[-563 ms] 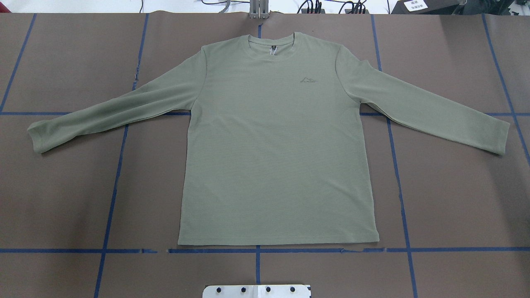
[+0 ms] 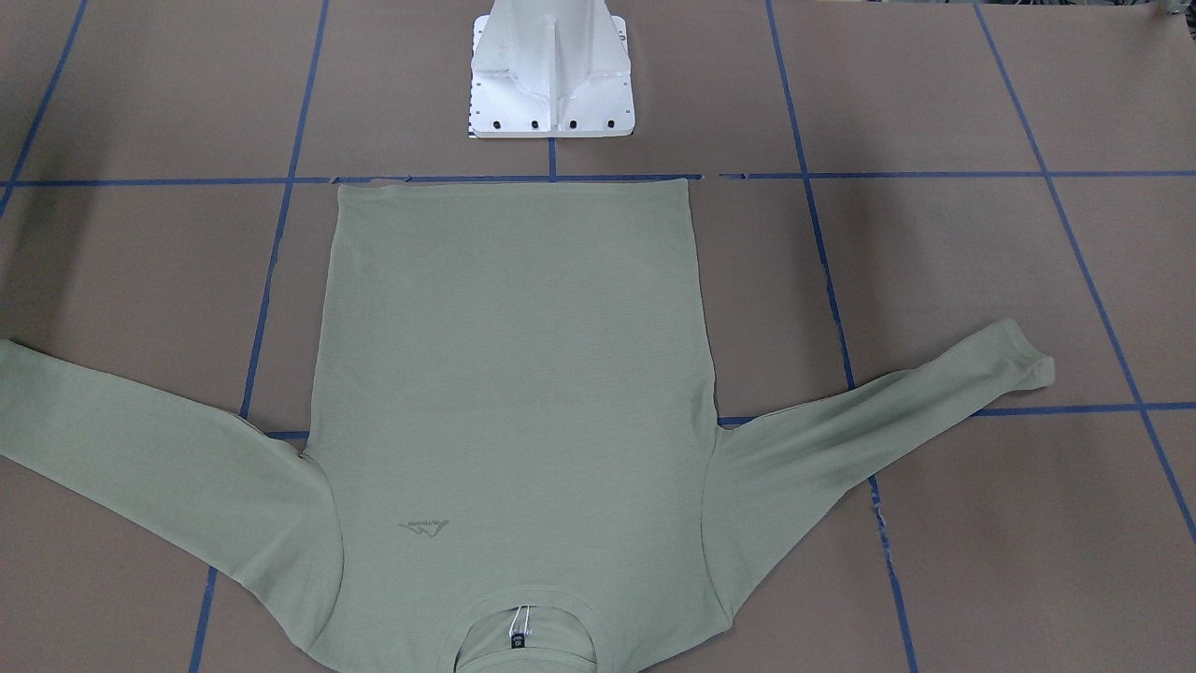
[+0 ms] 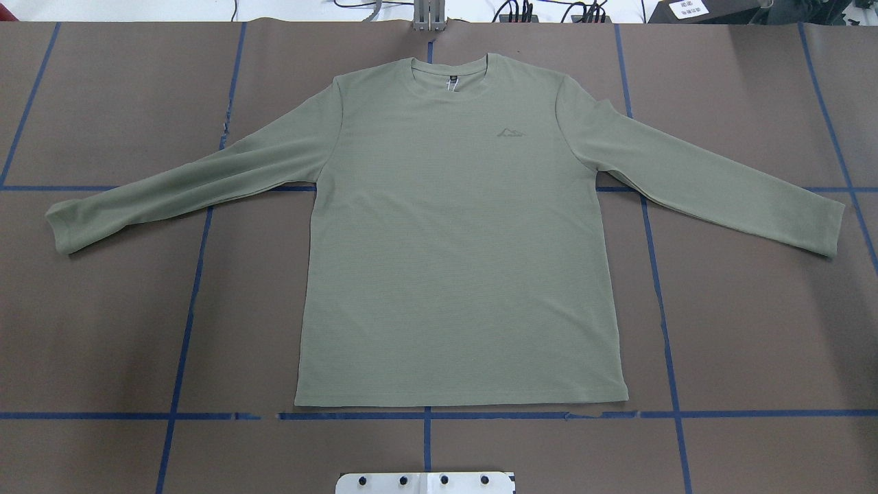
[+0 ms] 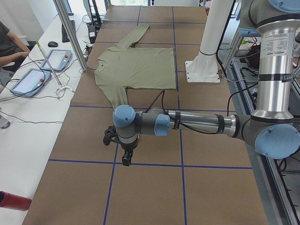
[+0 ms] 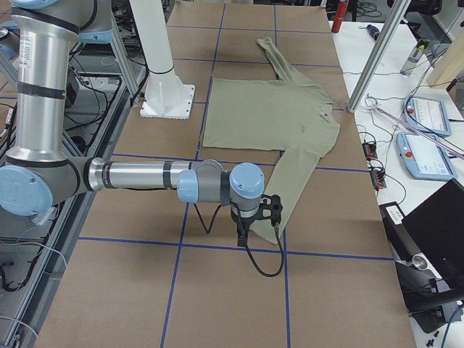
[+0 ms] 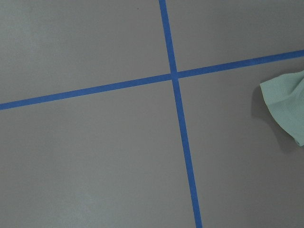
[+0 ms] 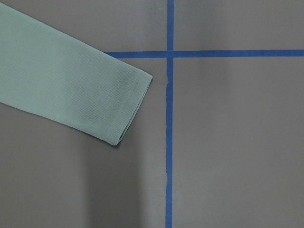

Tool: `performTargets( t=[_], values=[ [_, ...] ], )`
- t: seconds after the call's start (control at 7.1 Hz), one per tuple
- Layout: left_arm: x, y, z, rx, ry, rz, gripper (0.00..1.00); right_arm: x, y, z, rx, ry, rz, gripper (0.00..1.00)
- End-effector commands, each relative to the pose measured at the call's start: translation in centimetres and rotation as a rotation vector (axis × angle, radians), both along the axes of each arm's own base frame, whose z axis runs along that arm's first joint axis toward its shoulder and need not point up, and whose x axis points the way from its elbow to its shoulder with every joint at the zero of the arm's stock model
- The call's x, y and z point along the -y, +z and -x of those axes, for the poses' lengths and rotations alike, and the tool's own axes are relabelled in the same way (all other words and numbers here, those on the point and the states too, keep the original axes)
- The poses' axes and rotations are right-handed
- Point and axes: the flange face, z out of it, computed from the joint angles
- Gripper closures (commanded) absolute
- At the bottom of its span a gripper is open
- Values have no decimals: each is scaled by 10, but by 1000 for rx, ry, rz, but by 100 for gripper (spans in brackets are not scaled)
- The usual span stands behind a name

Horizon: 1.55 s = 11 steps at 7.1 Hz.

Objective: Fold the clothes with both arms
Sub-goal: 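Move the right gripper toward the cuff of the sleeve nearest it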

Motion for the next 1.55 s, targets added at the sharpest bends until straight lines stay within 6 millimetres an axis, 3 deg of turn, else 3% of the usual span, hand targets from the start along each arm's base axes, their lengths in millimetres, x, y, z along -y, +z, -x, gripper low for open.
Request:
performTargets(
  t=[0.0, 0.14, 0.28, 0.42, 0.56, 0.85, 0.99, 1.27, 1.41],
  values=[
    [54, -58, -3, -3, -4, -121, 0, 8, -10, 2, 13, -2, -80, 0],
    [68, -81, -3, -5, -3, -167, 0, 8, -14, 4, 33, -7, -101, 0],
    [71, -90, -21, -14, 31, -203, 0, 21, -31, 13, 89, -23, -128, 0],
    [70, -93, -40, -28, 59, -228, 0, 54, -52, 16, 91, -18, -153, 0],
    [71, -102, -41, -33, 47, -234, 0, 78, -15, 44, 103, -70, -121, 0],
    [76, -113, -52, -110, -2, -197, 0, 88, -2, 104, 108, -188, -266, 0],
    [74, -113, -68, -122, 2, -204, 0, 103, 0, 129, 74, -225, -292, 0],
    [66, -105, -68, -128, 4, -240, 0, 110, 70, 128, 34, -219, -286, 0],
    [66, -105, -68, -129, 4, -247, 0, 115, 89, 130, 26, -220, -304, 0]
  ],
)
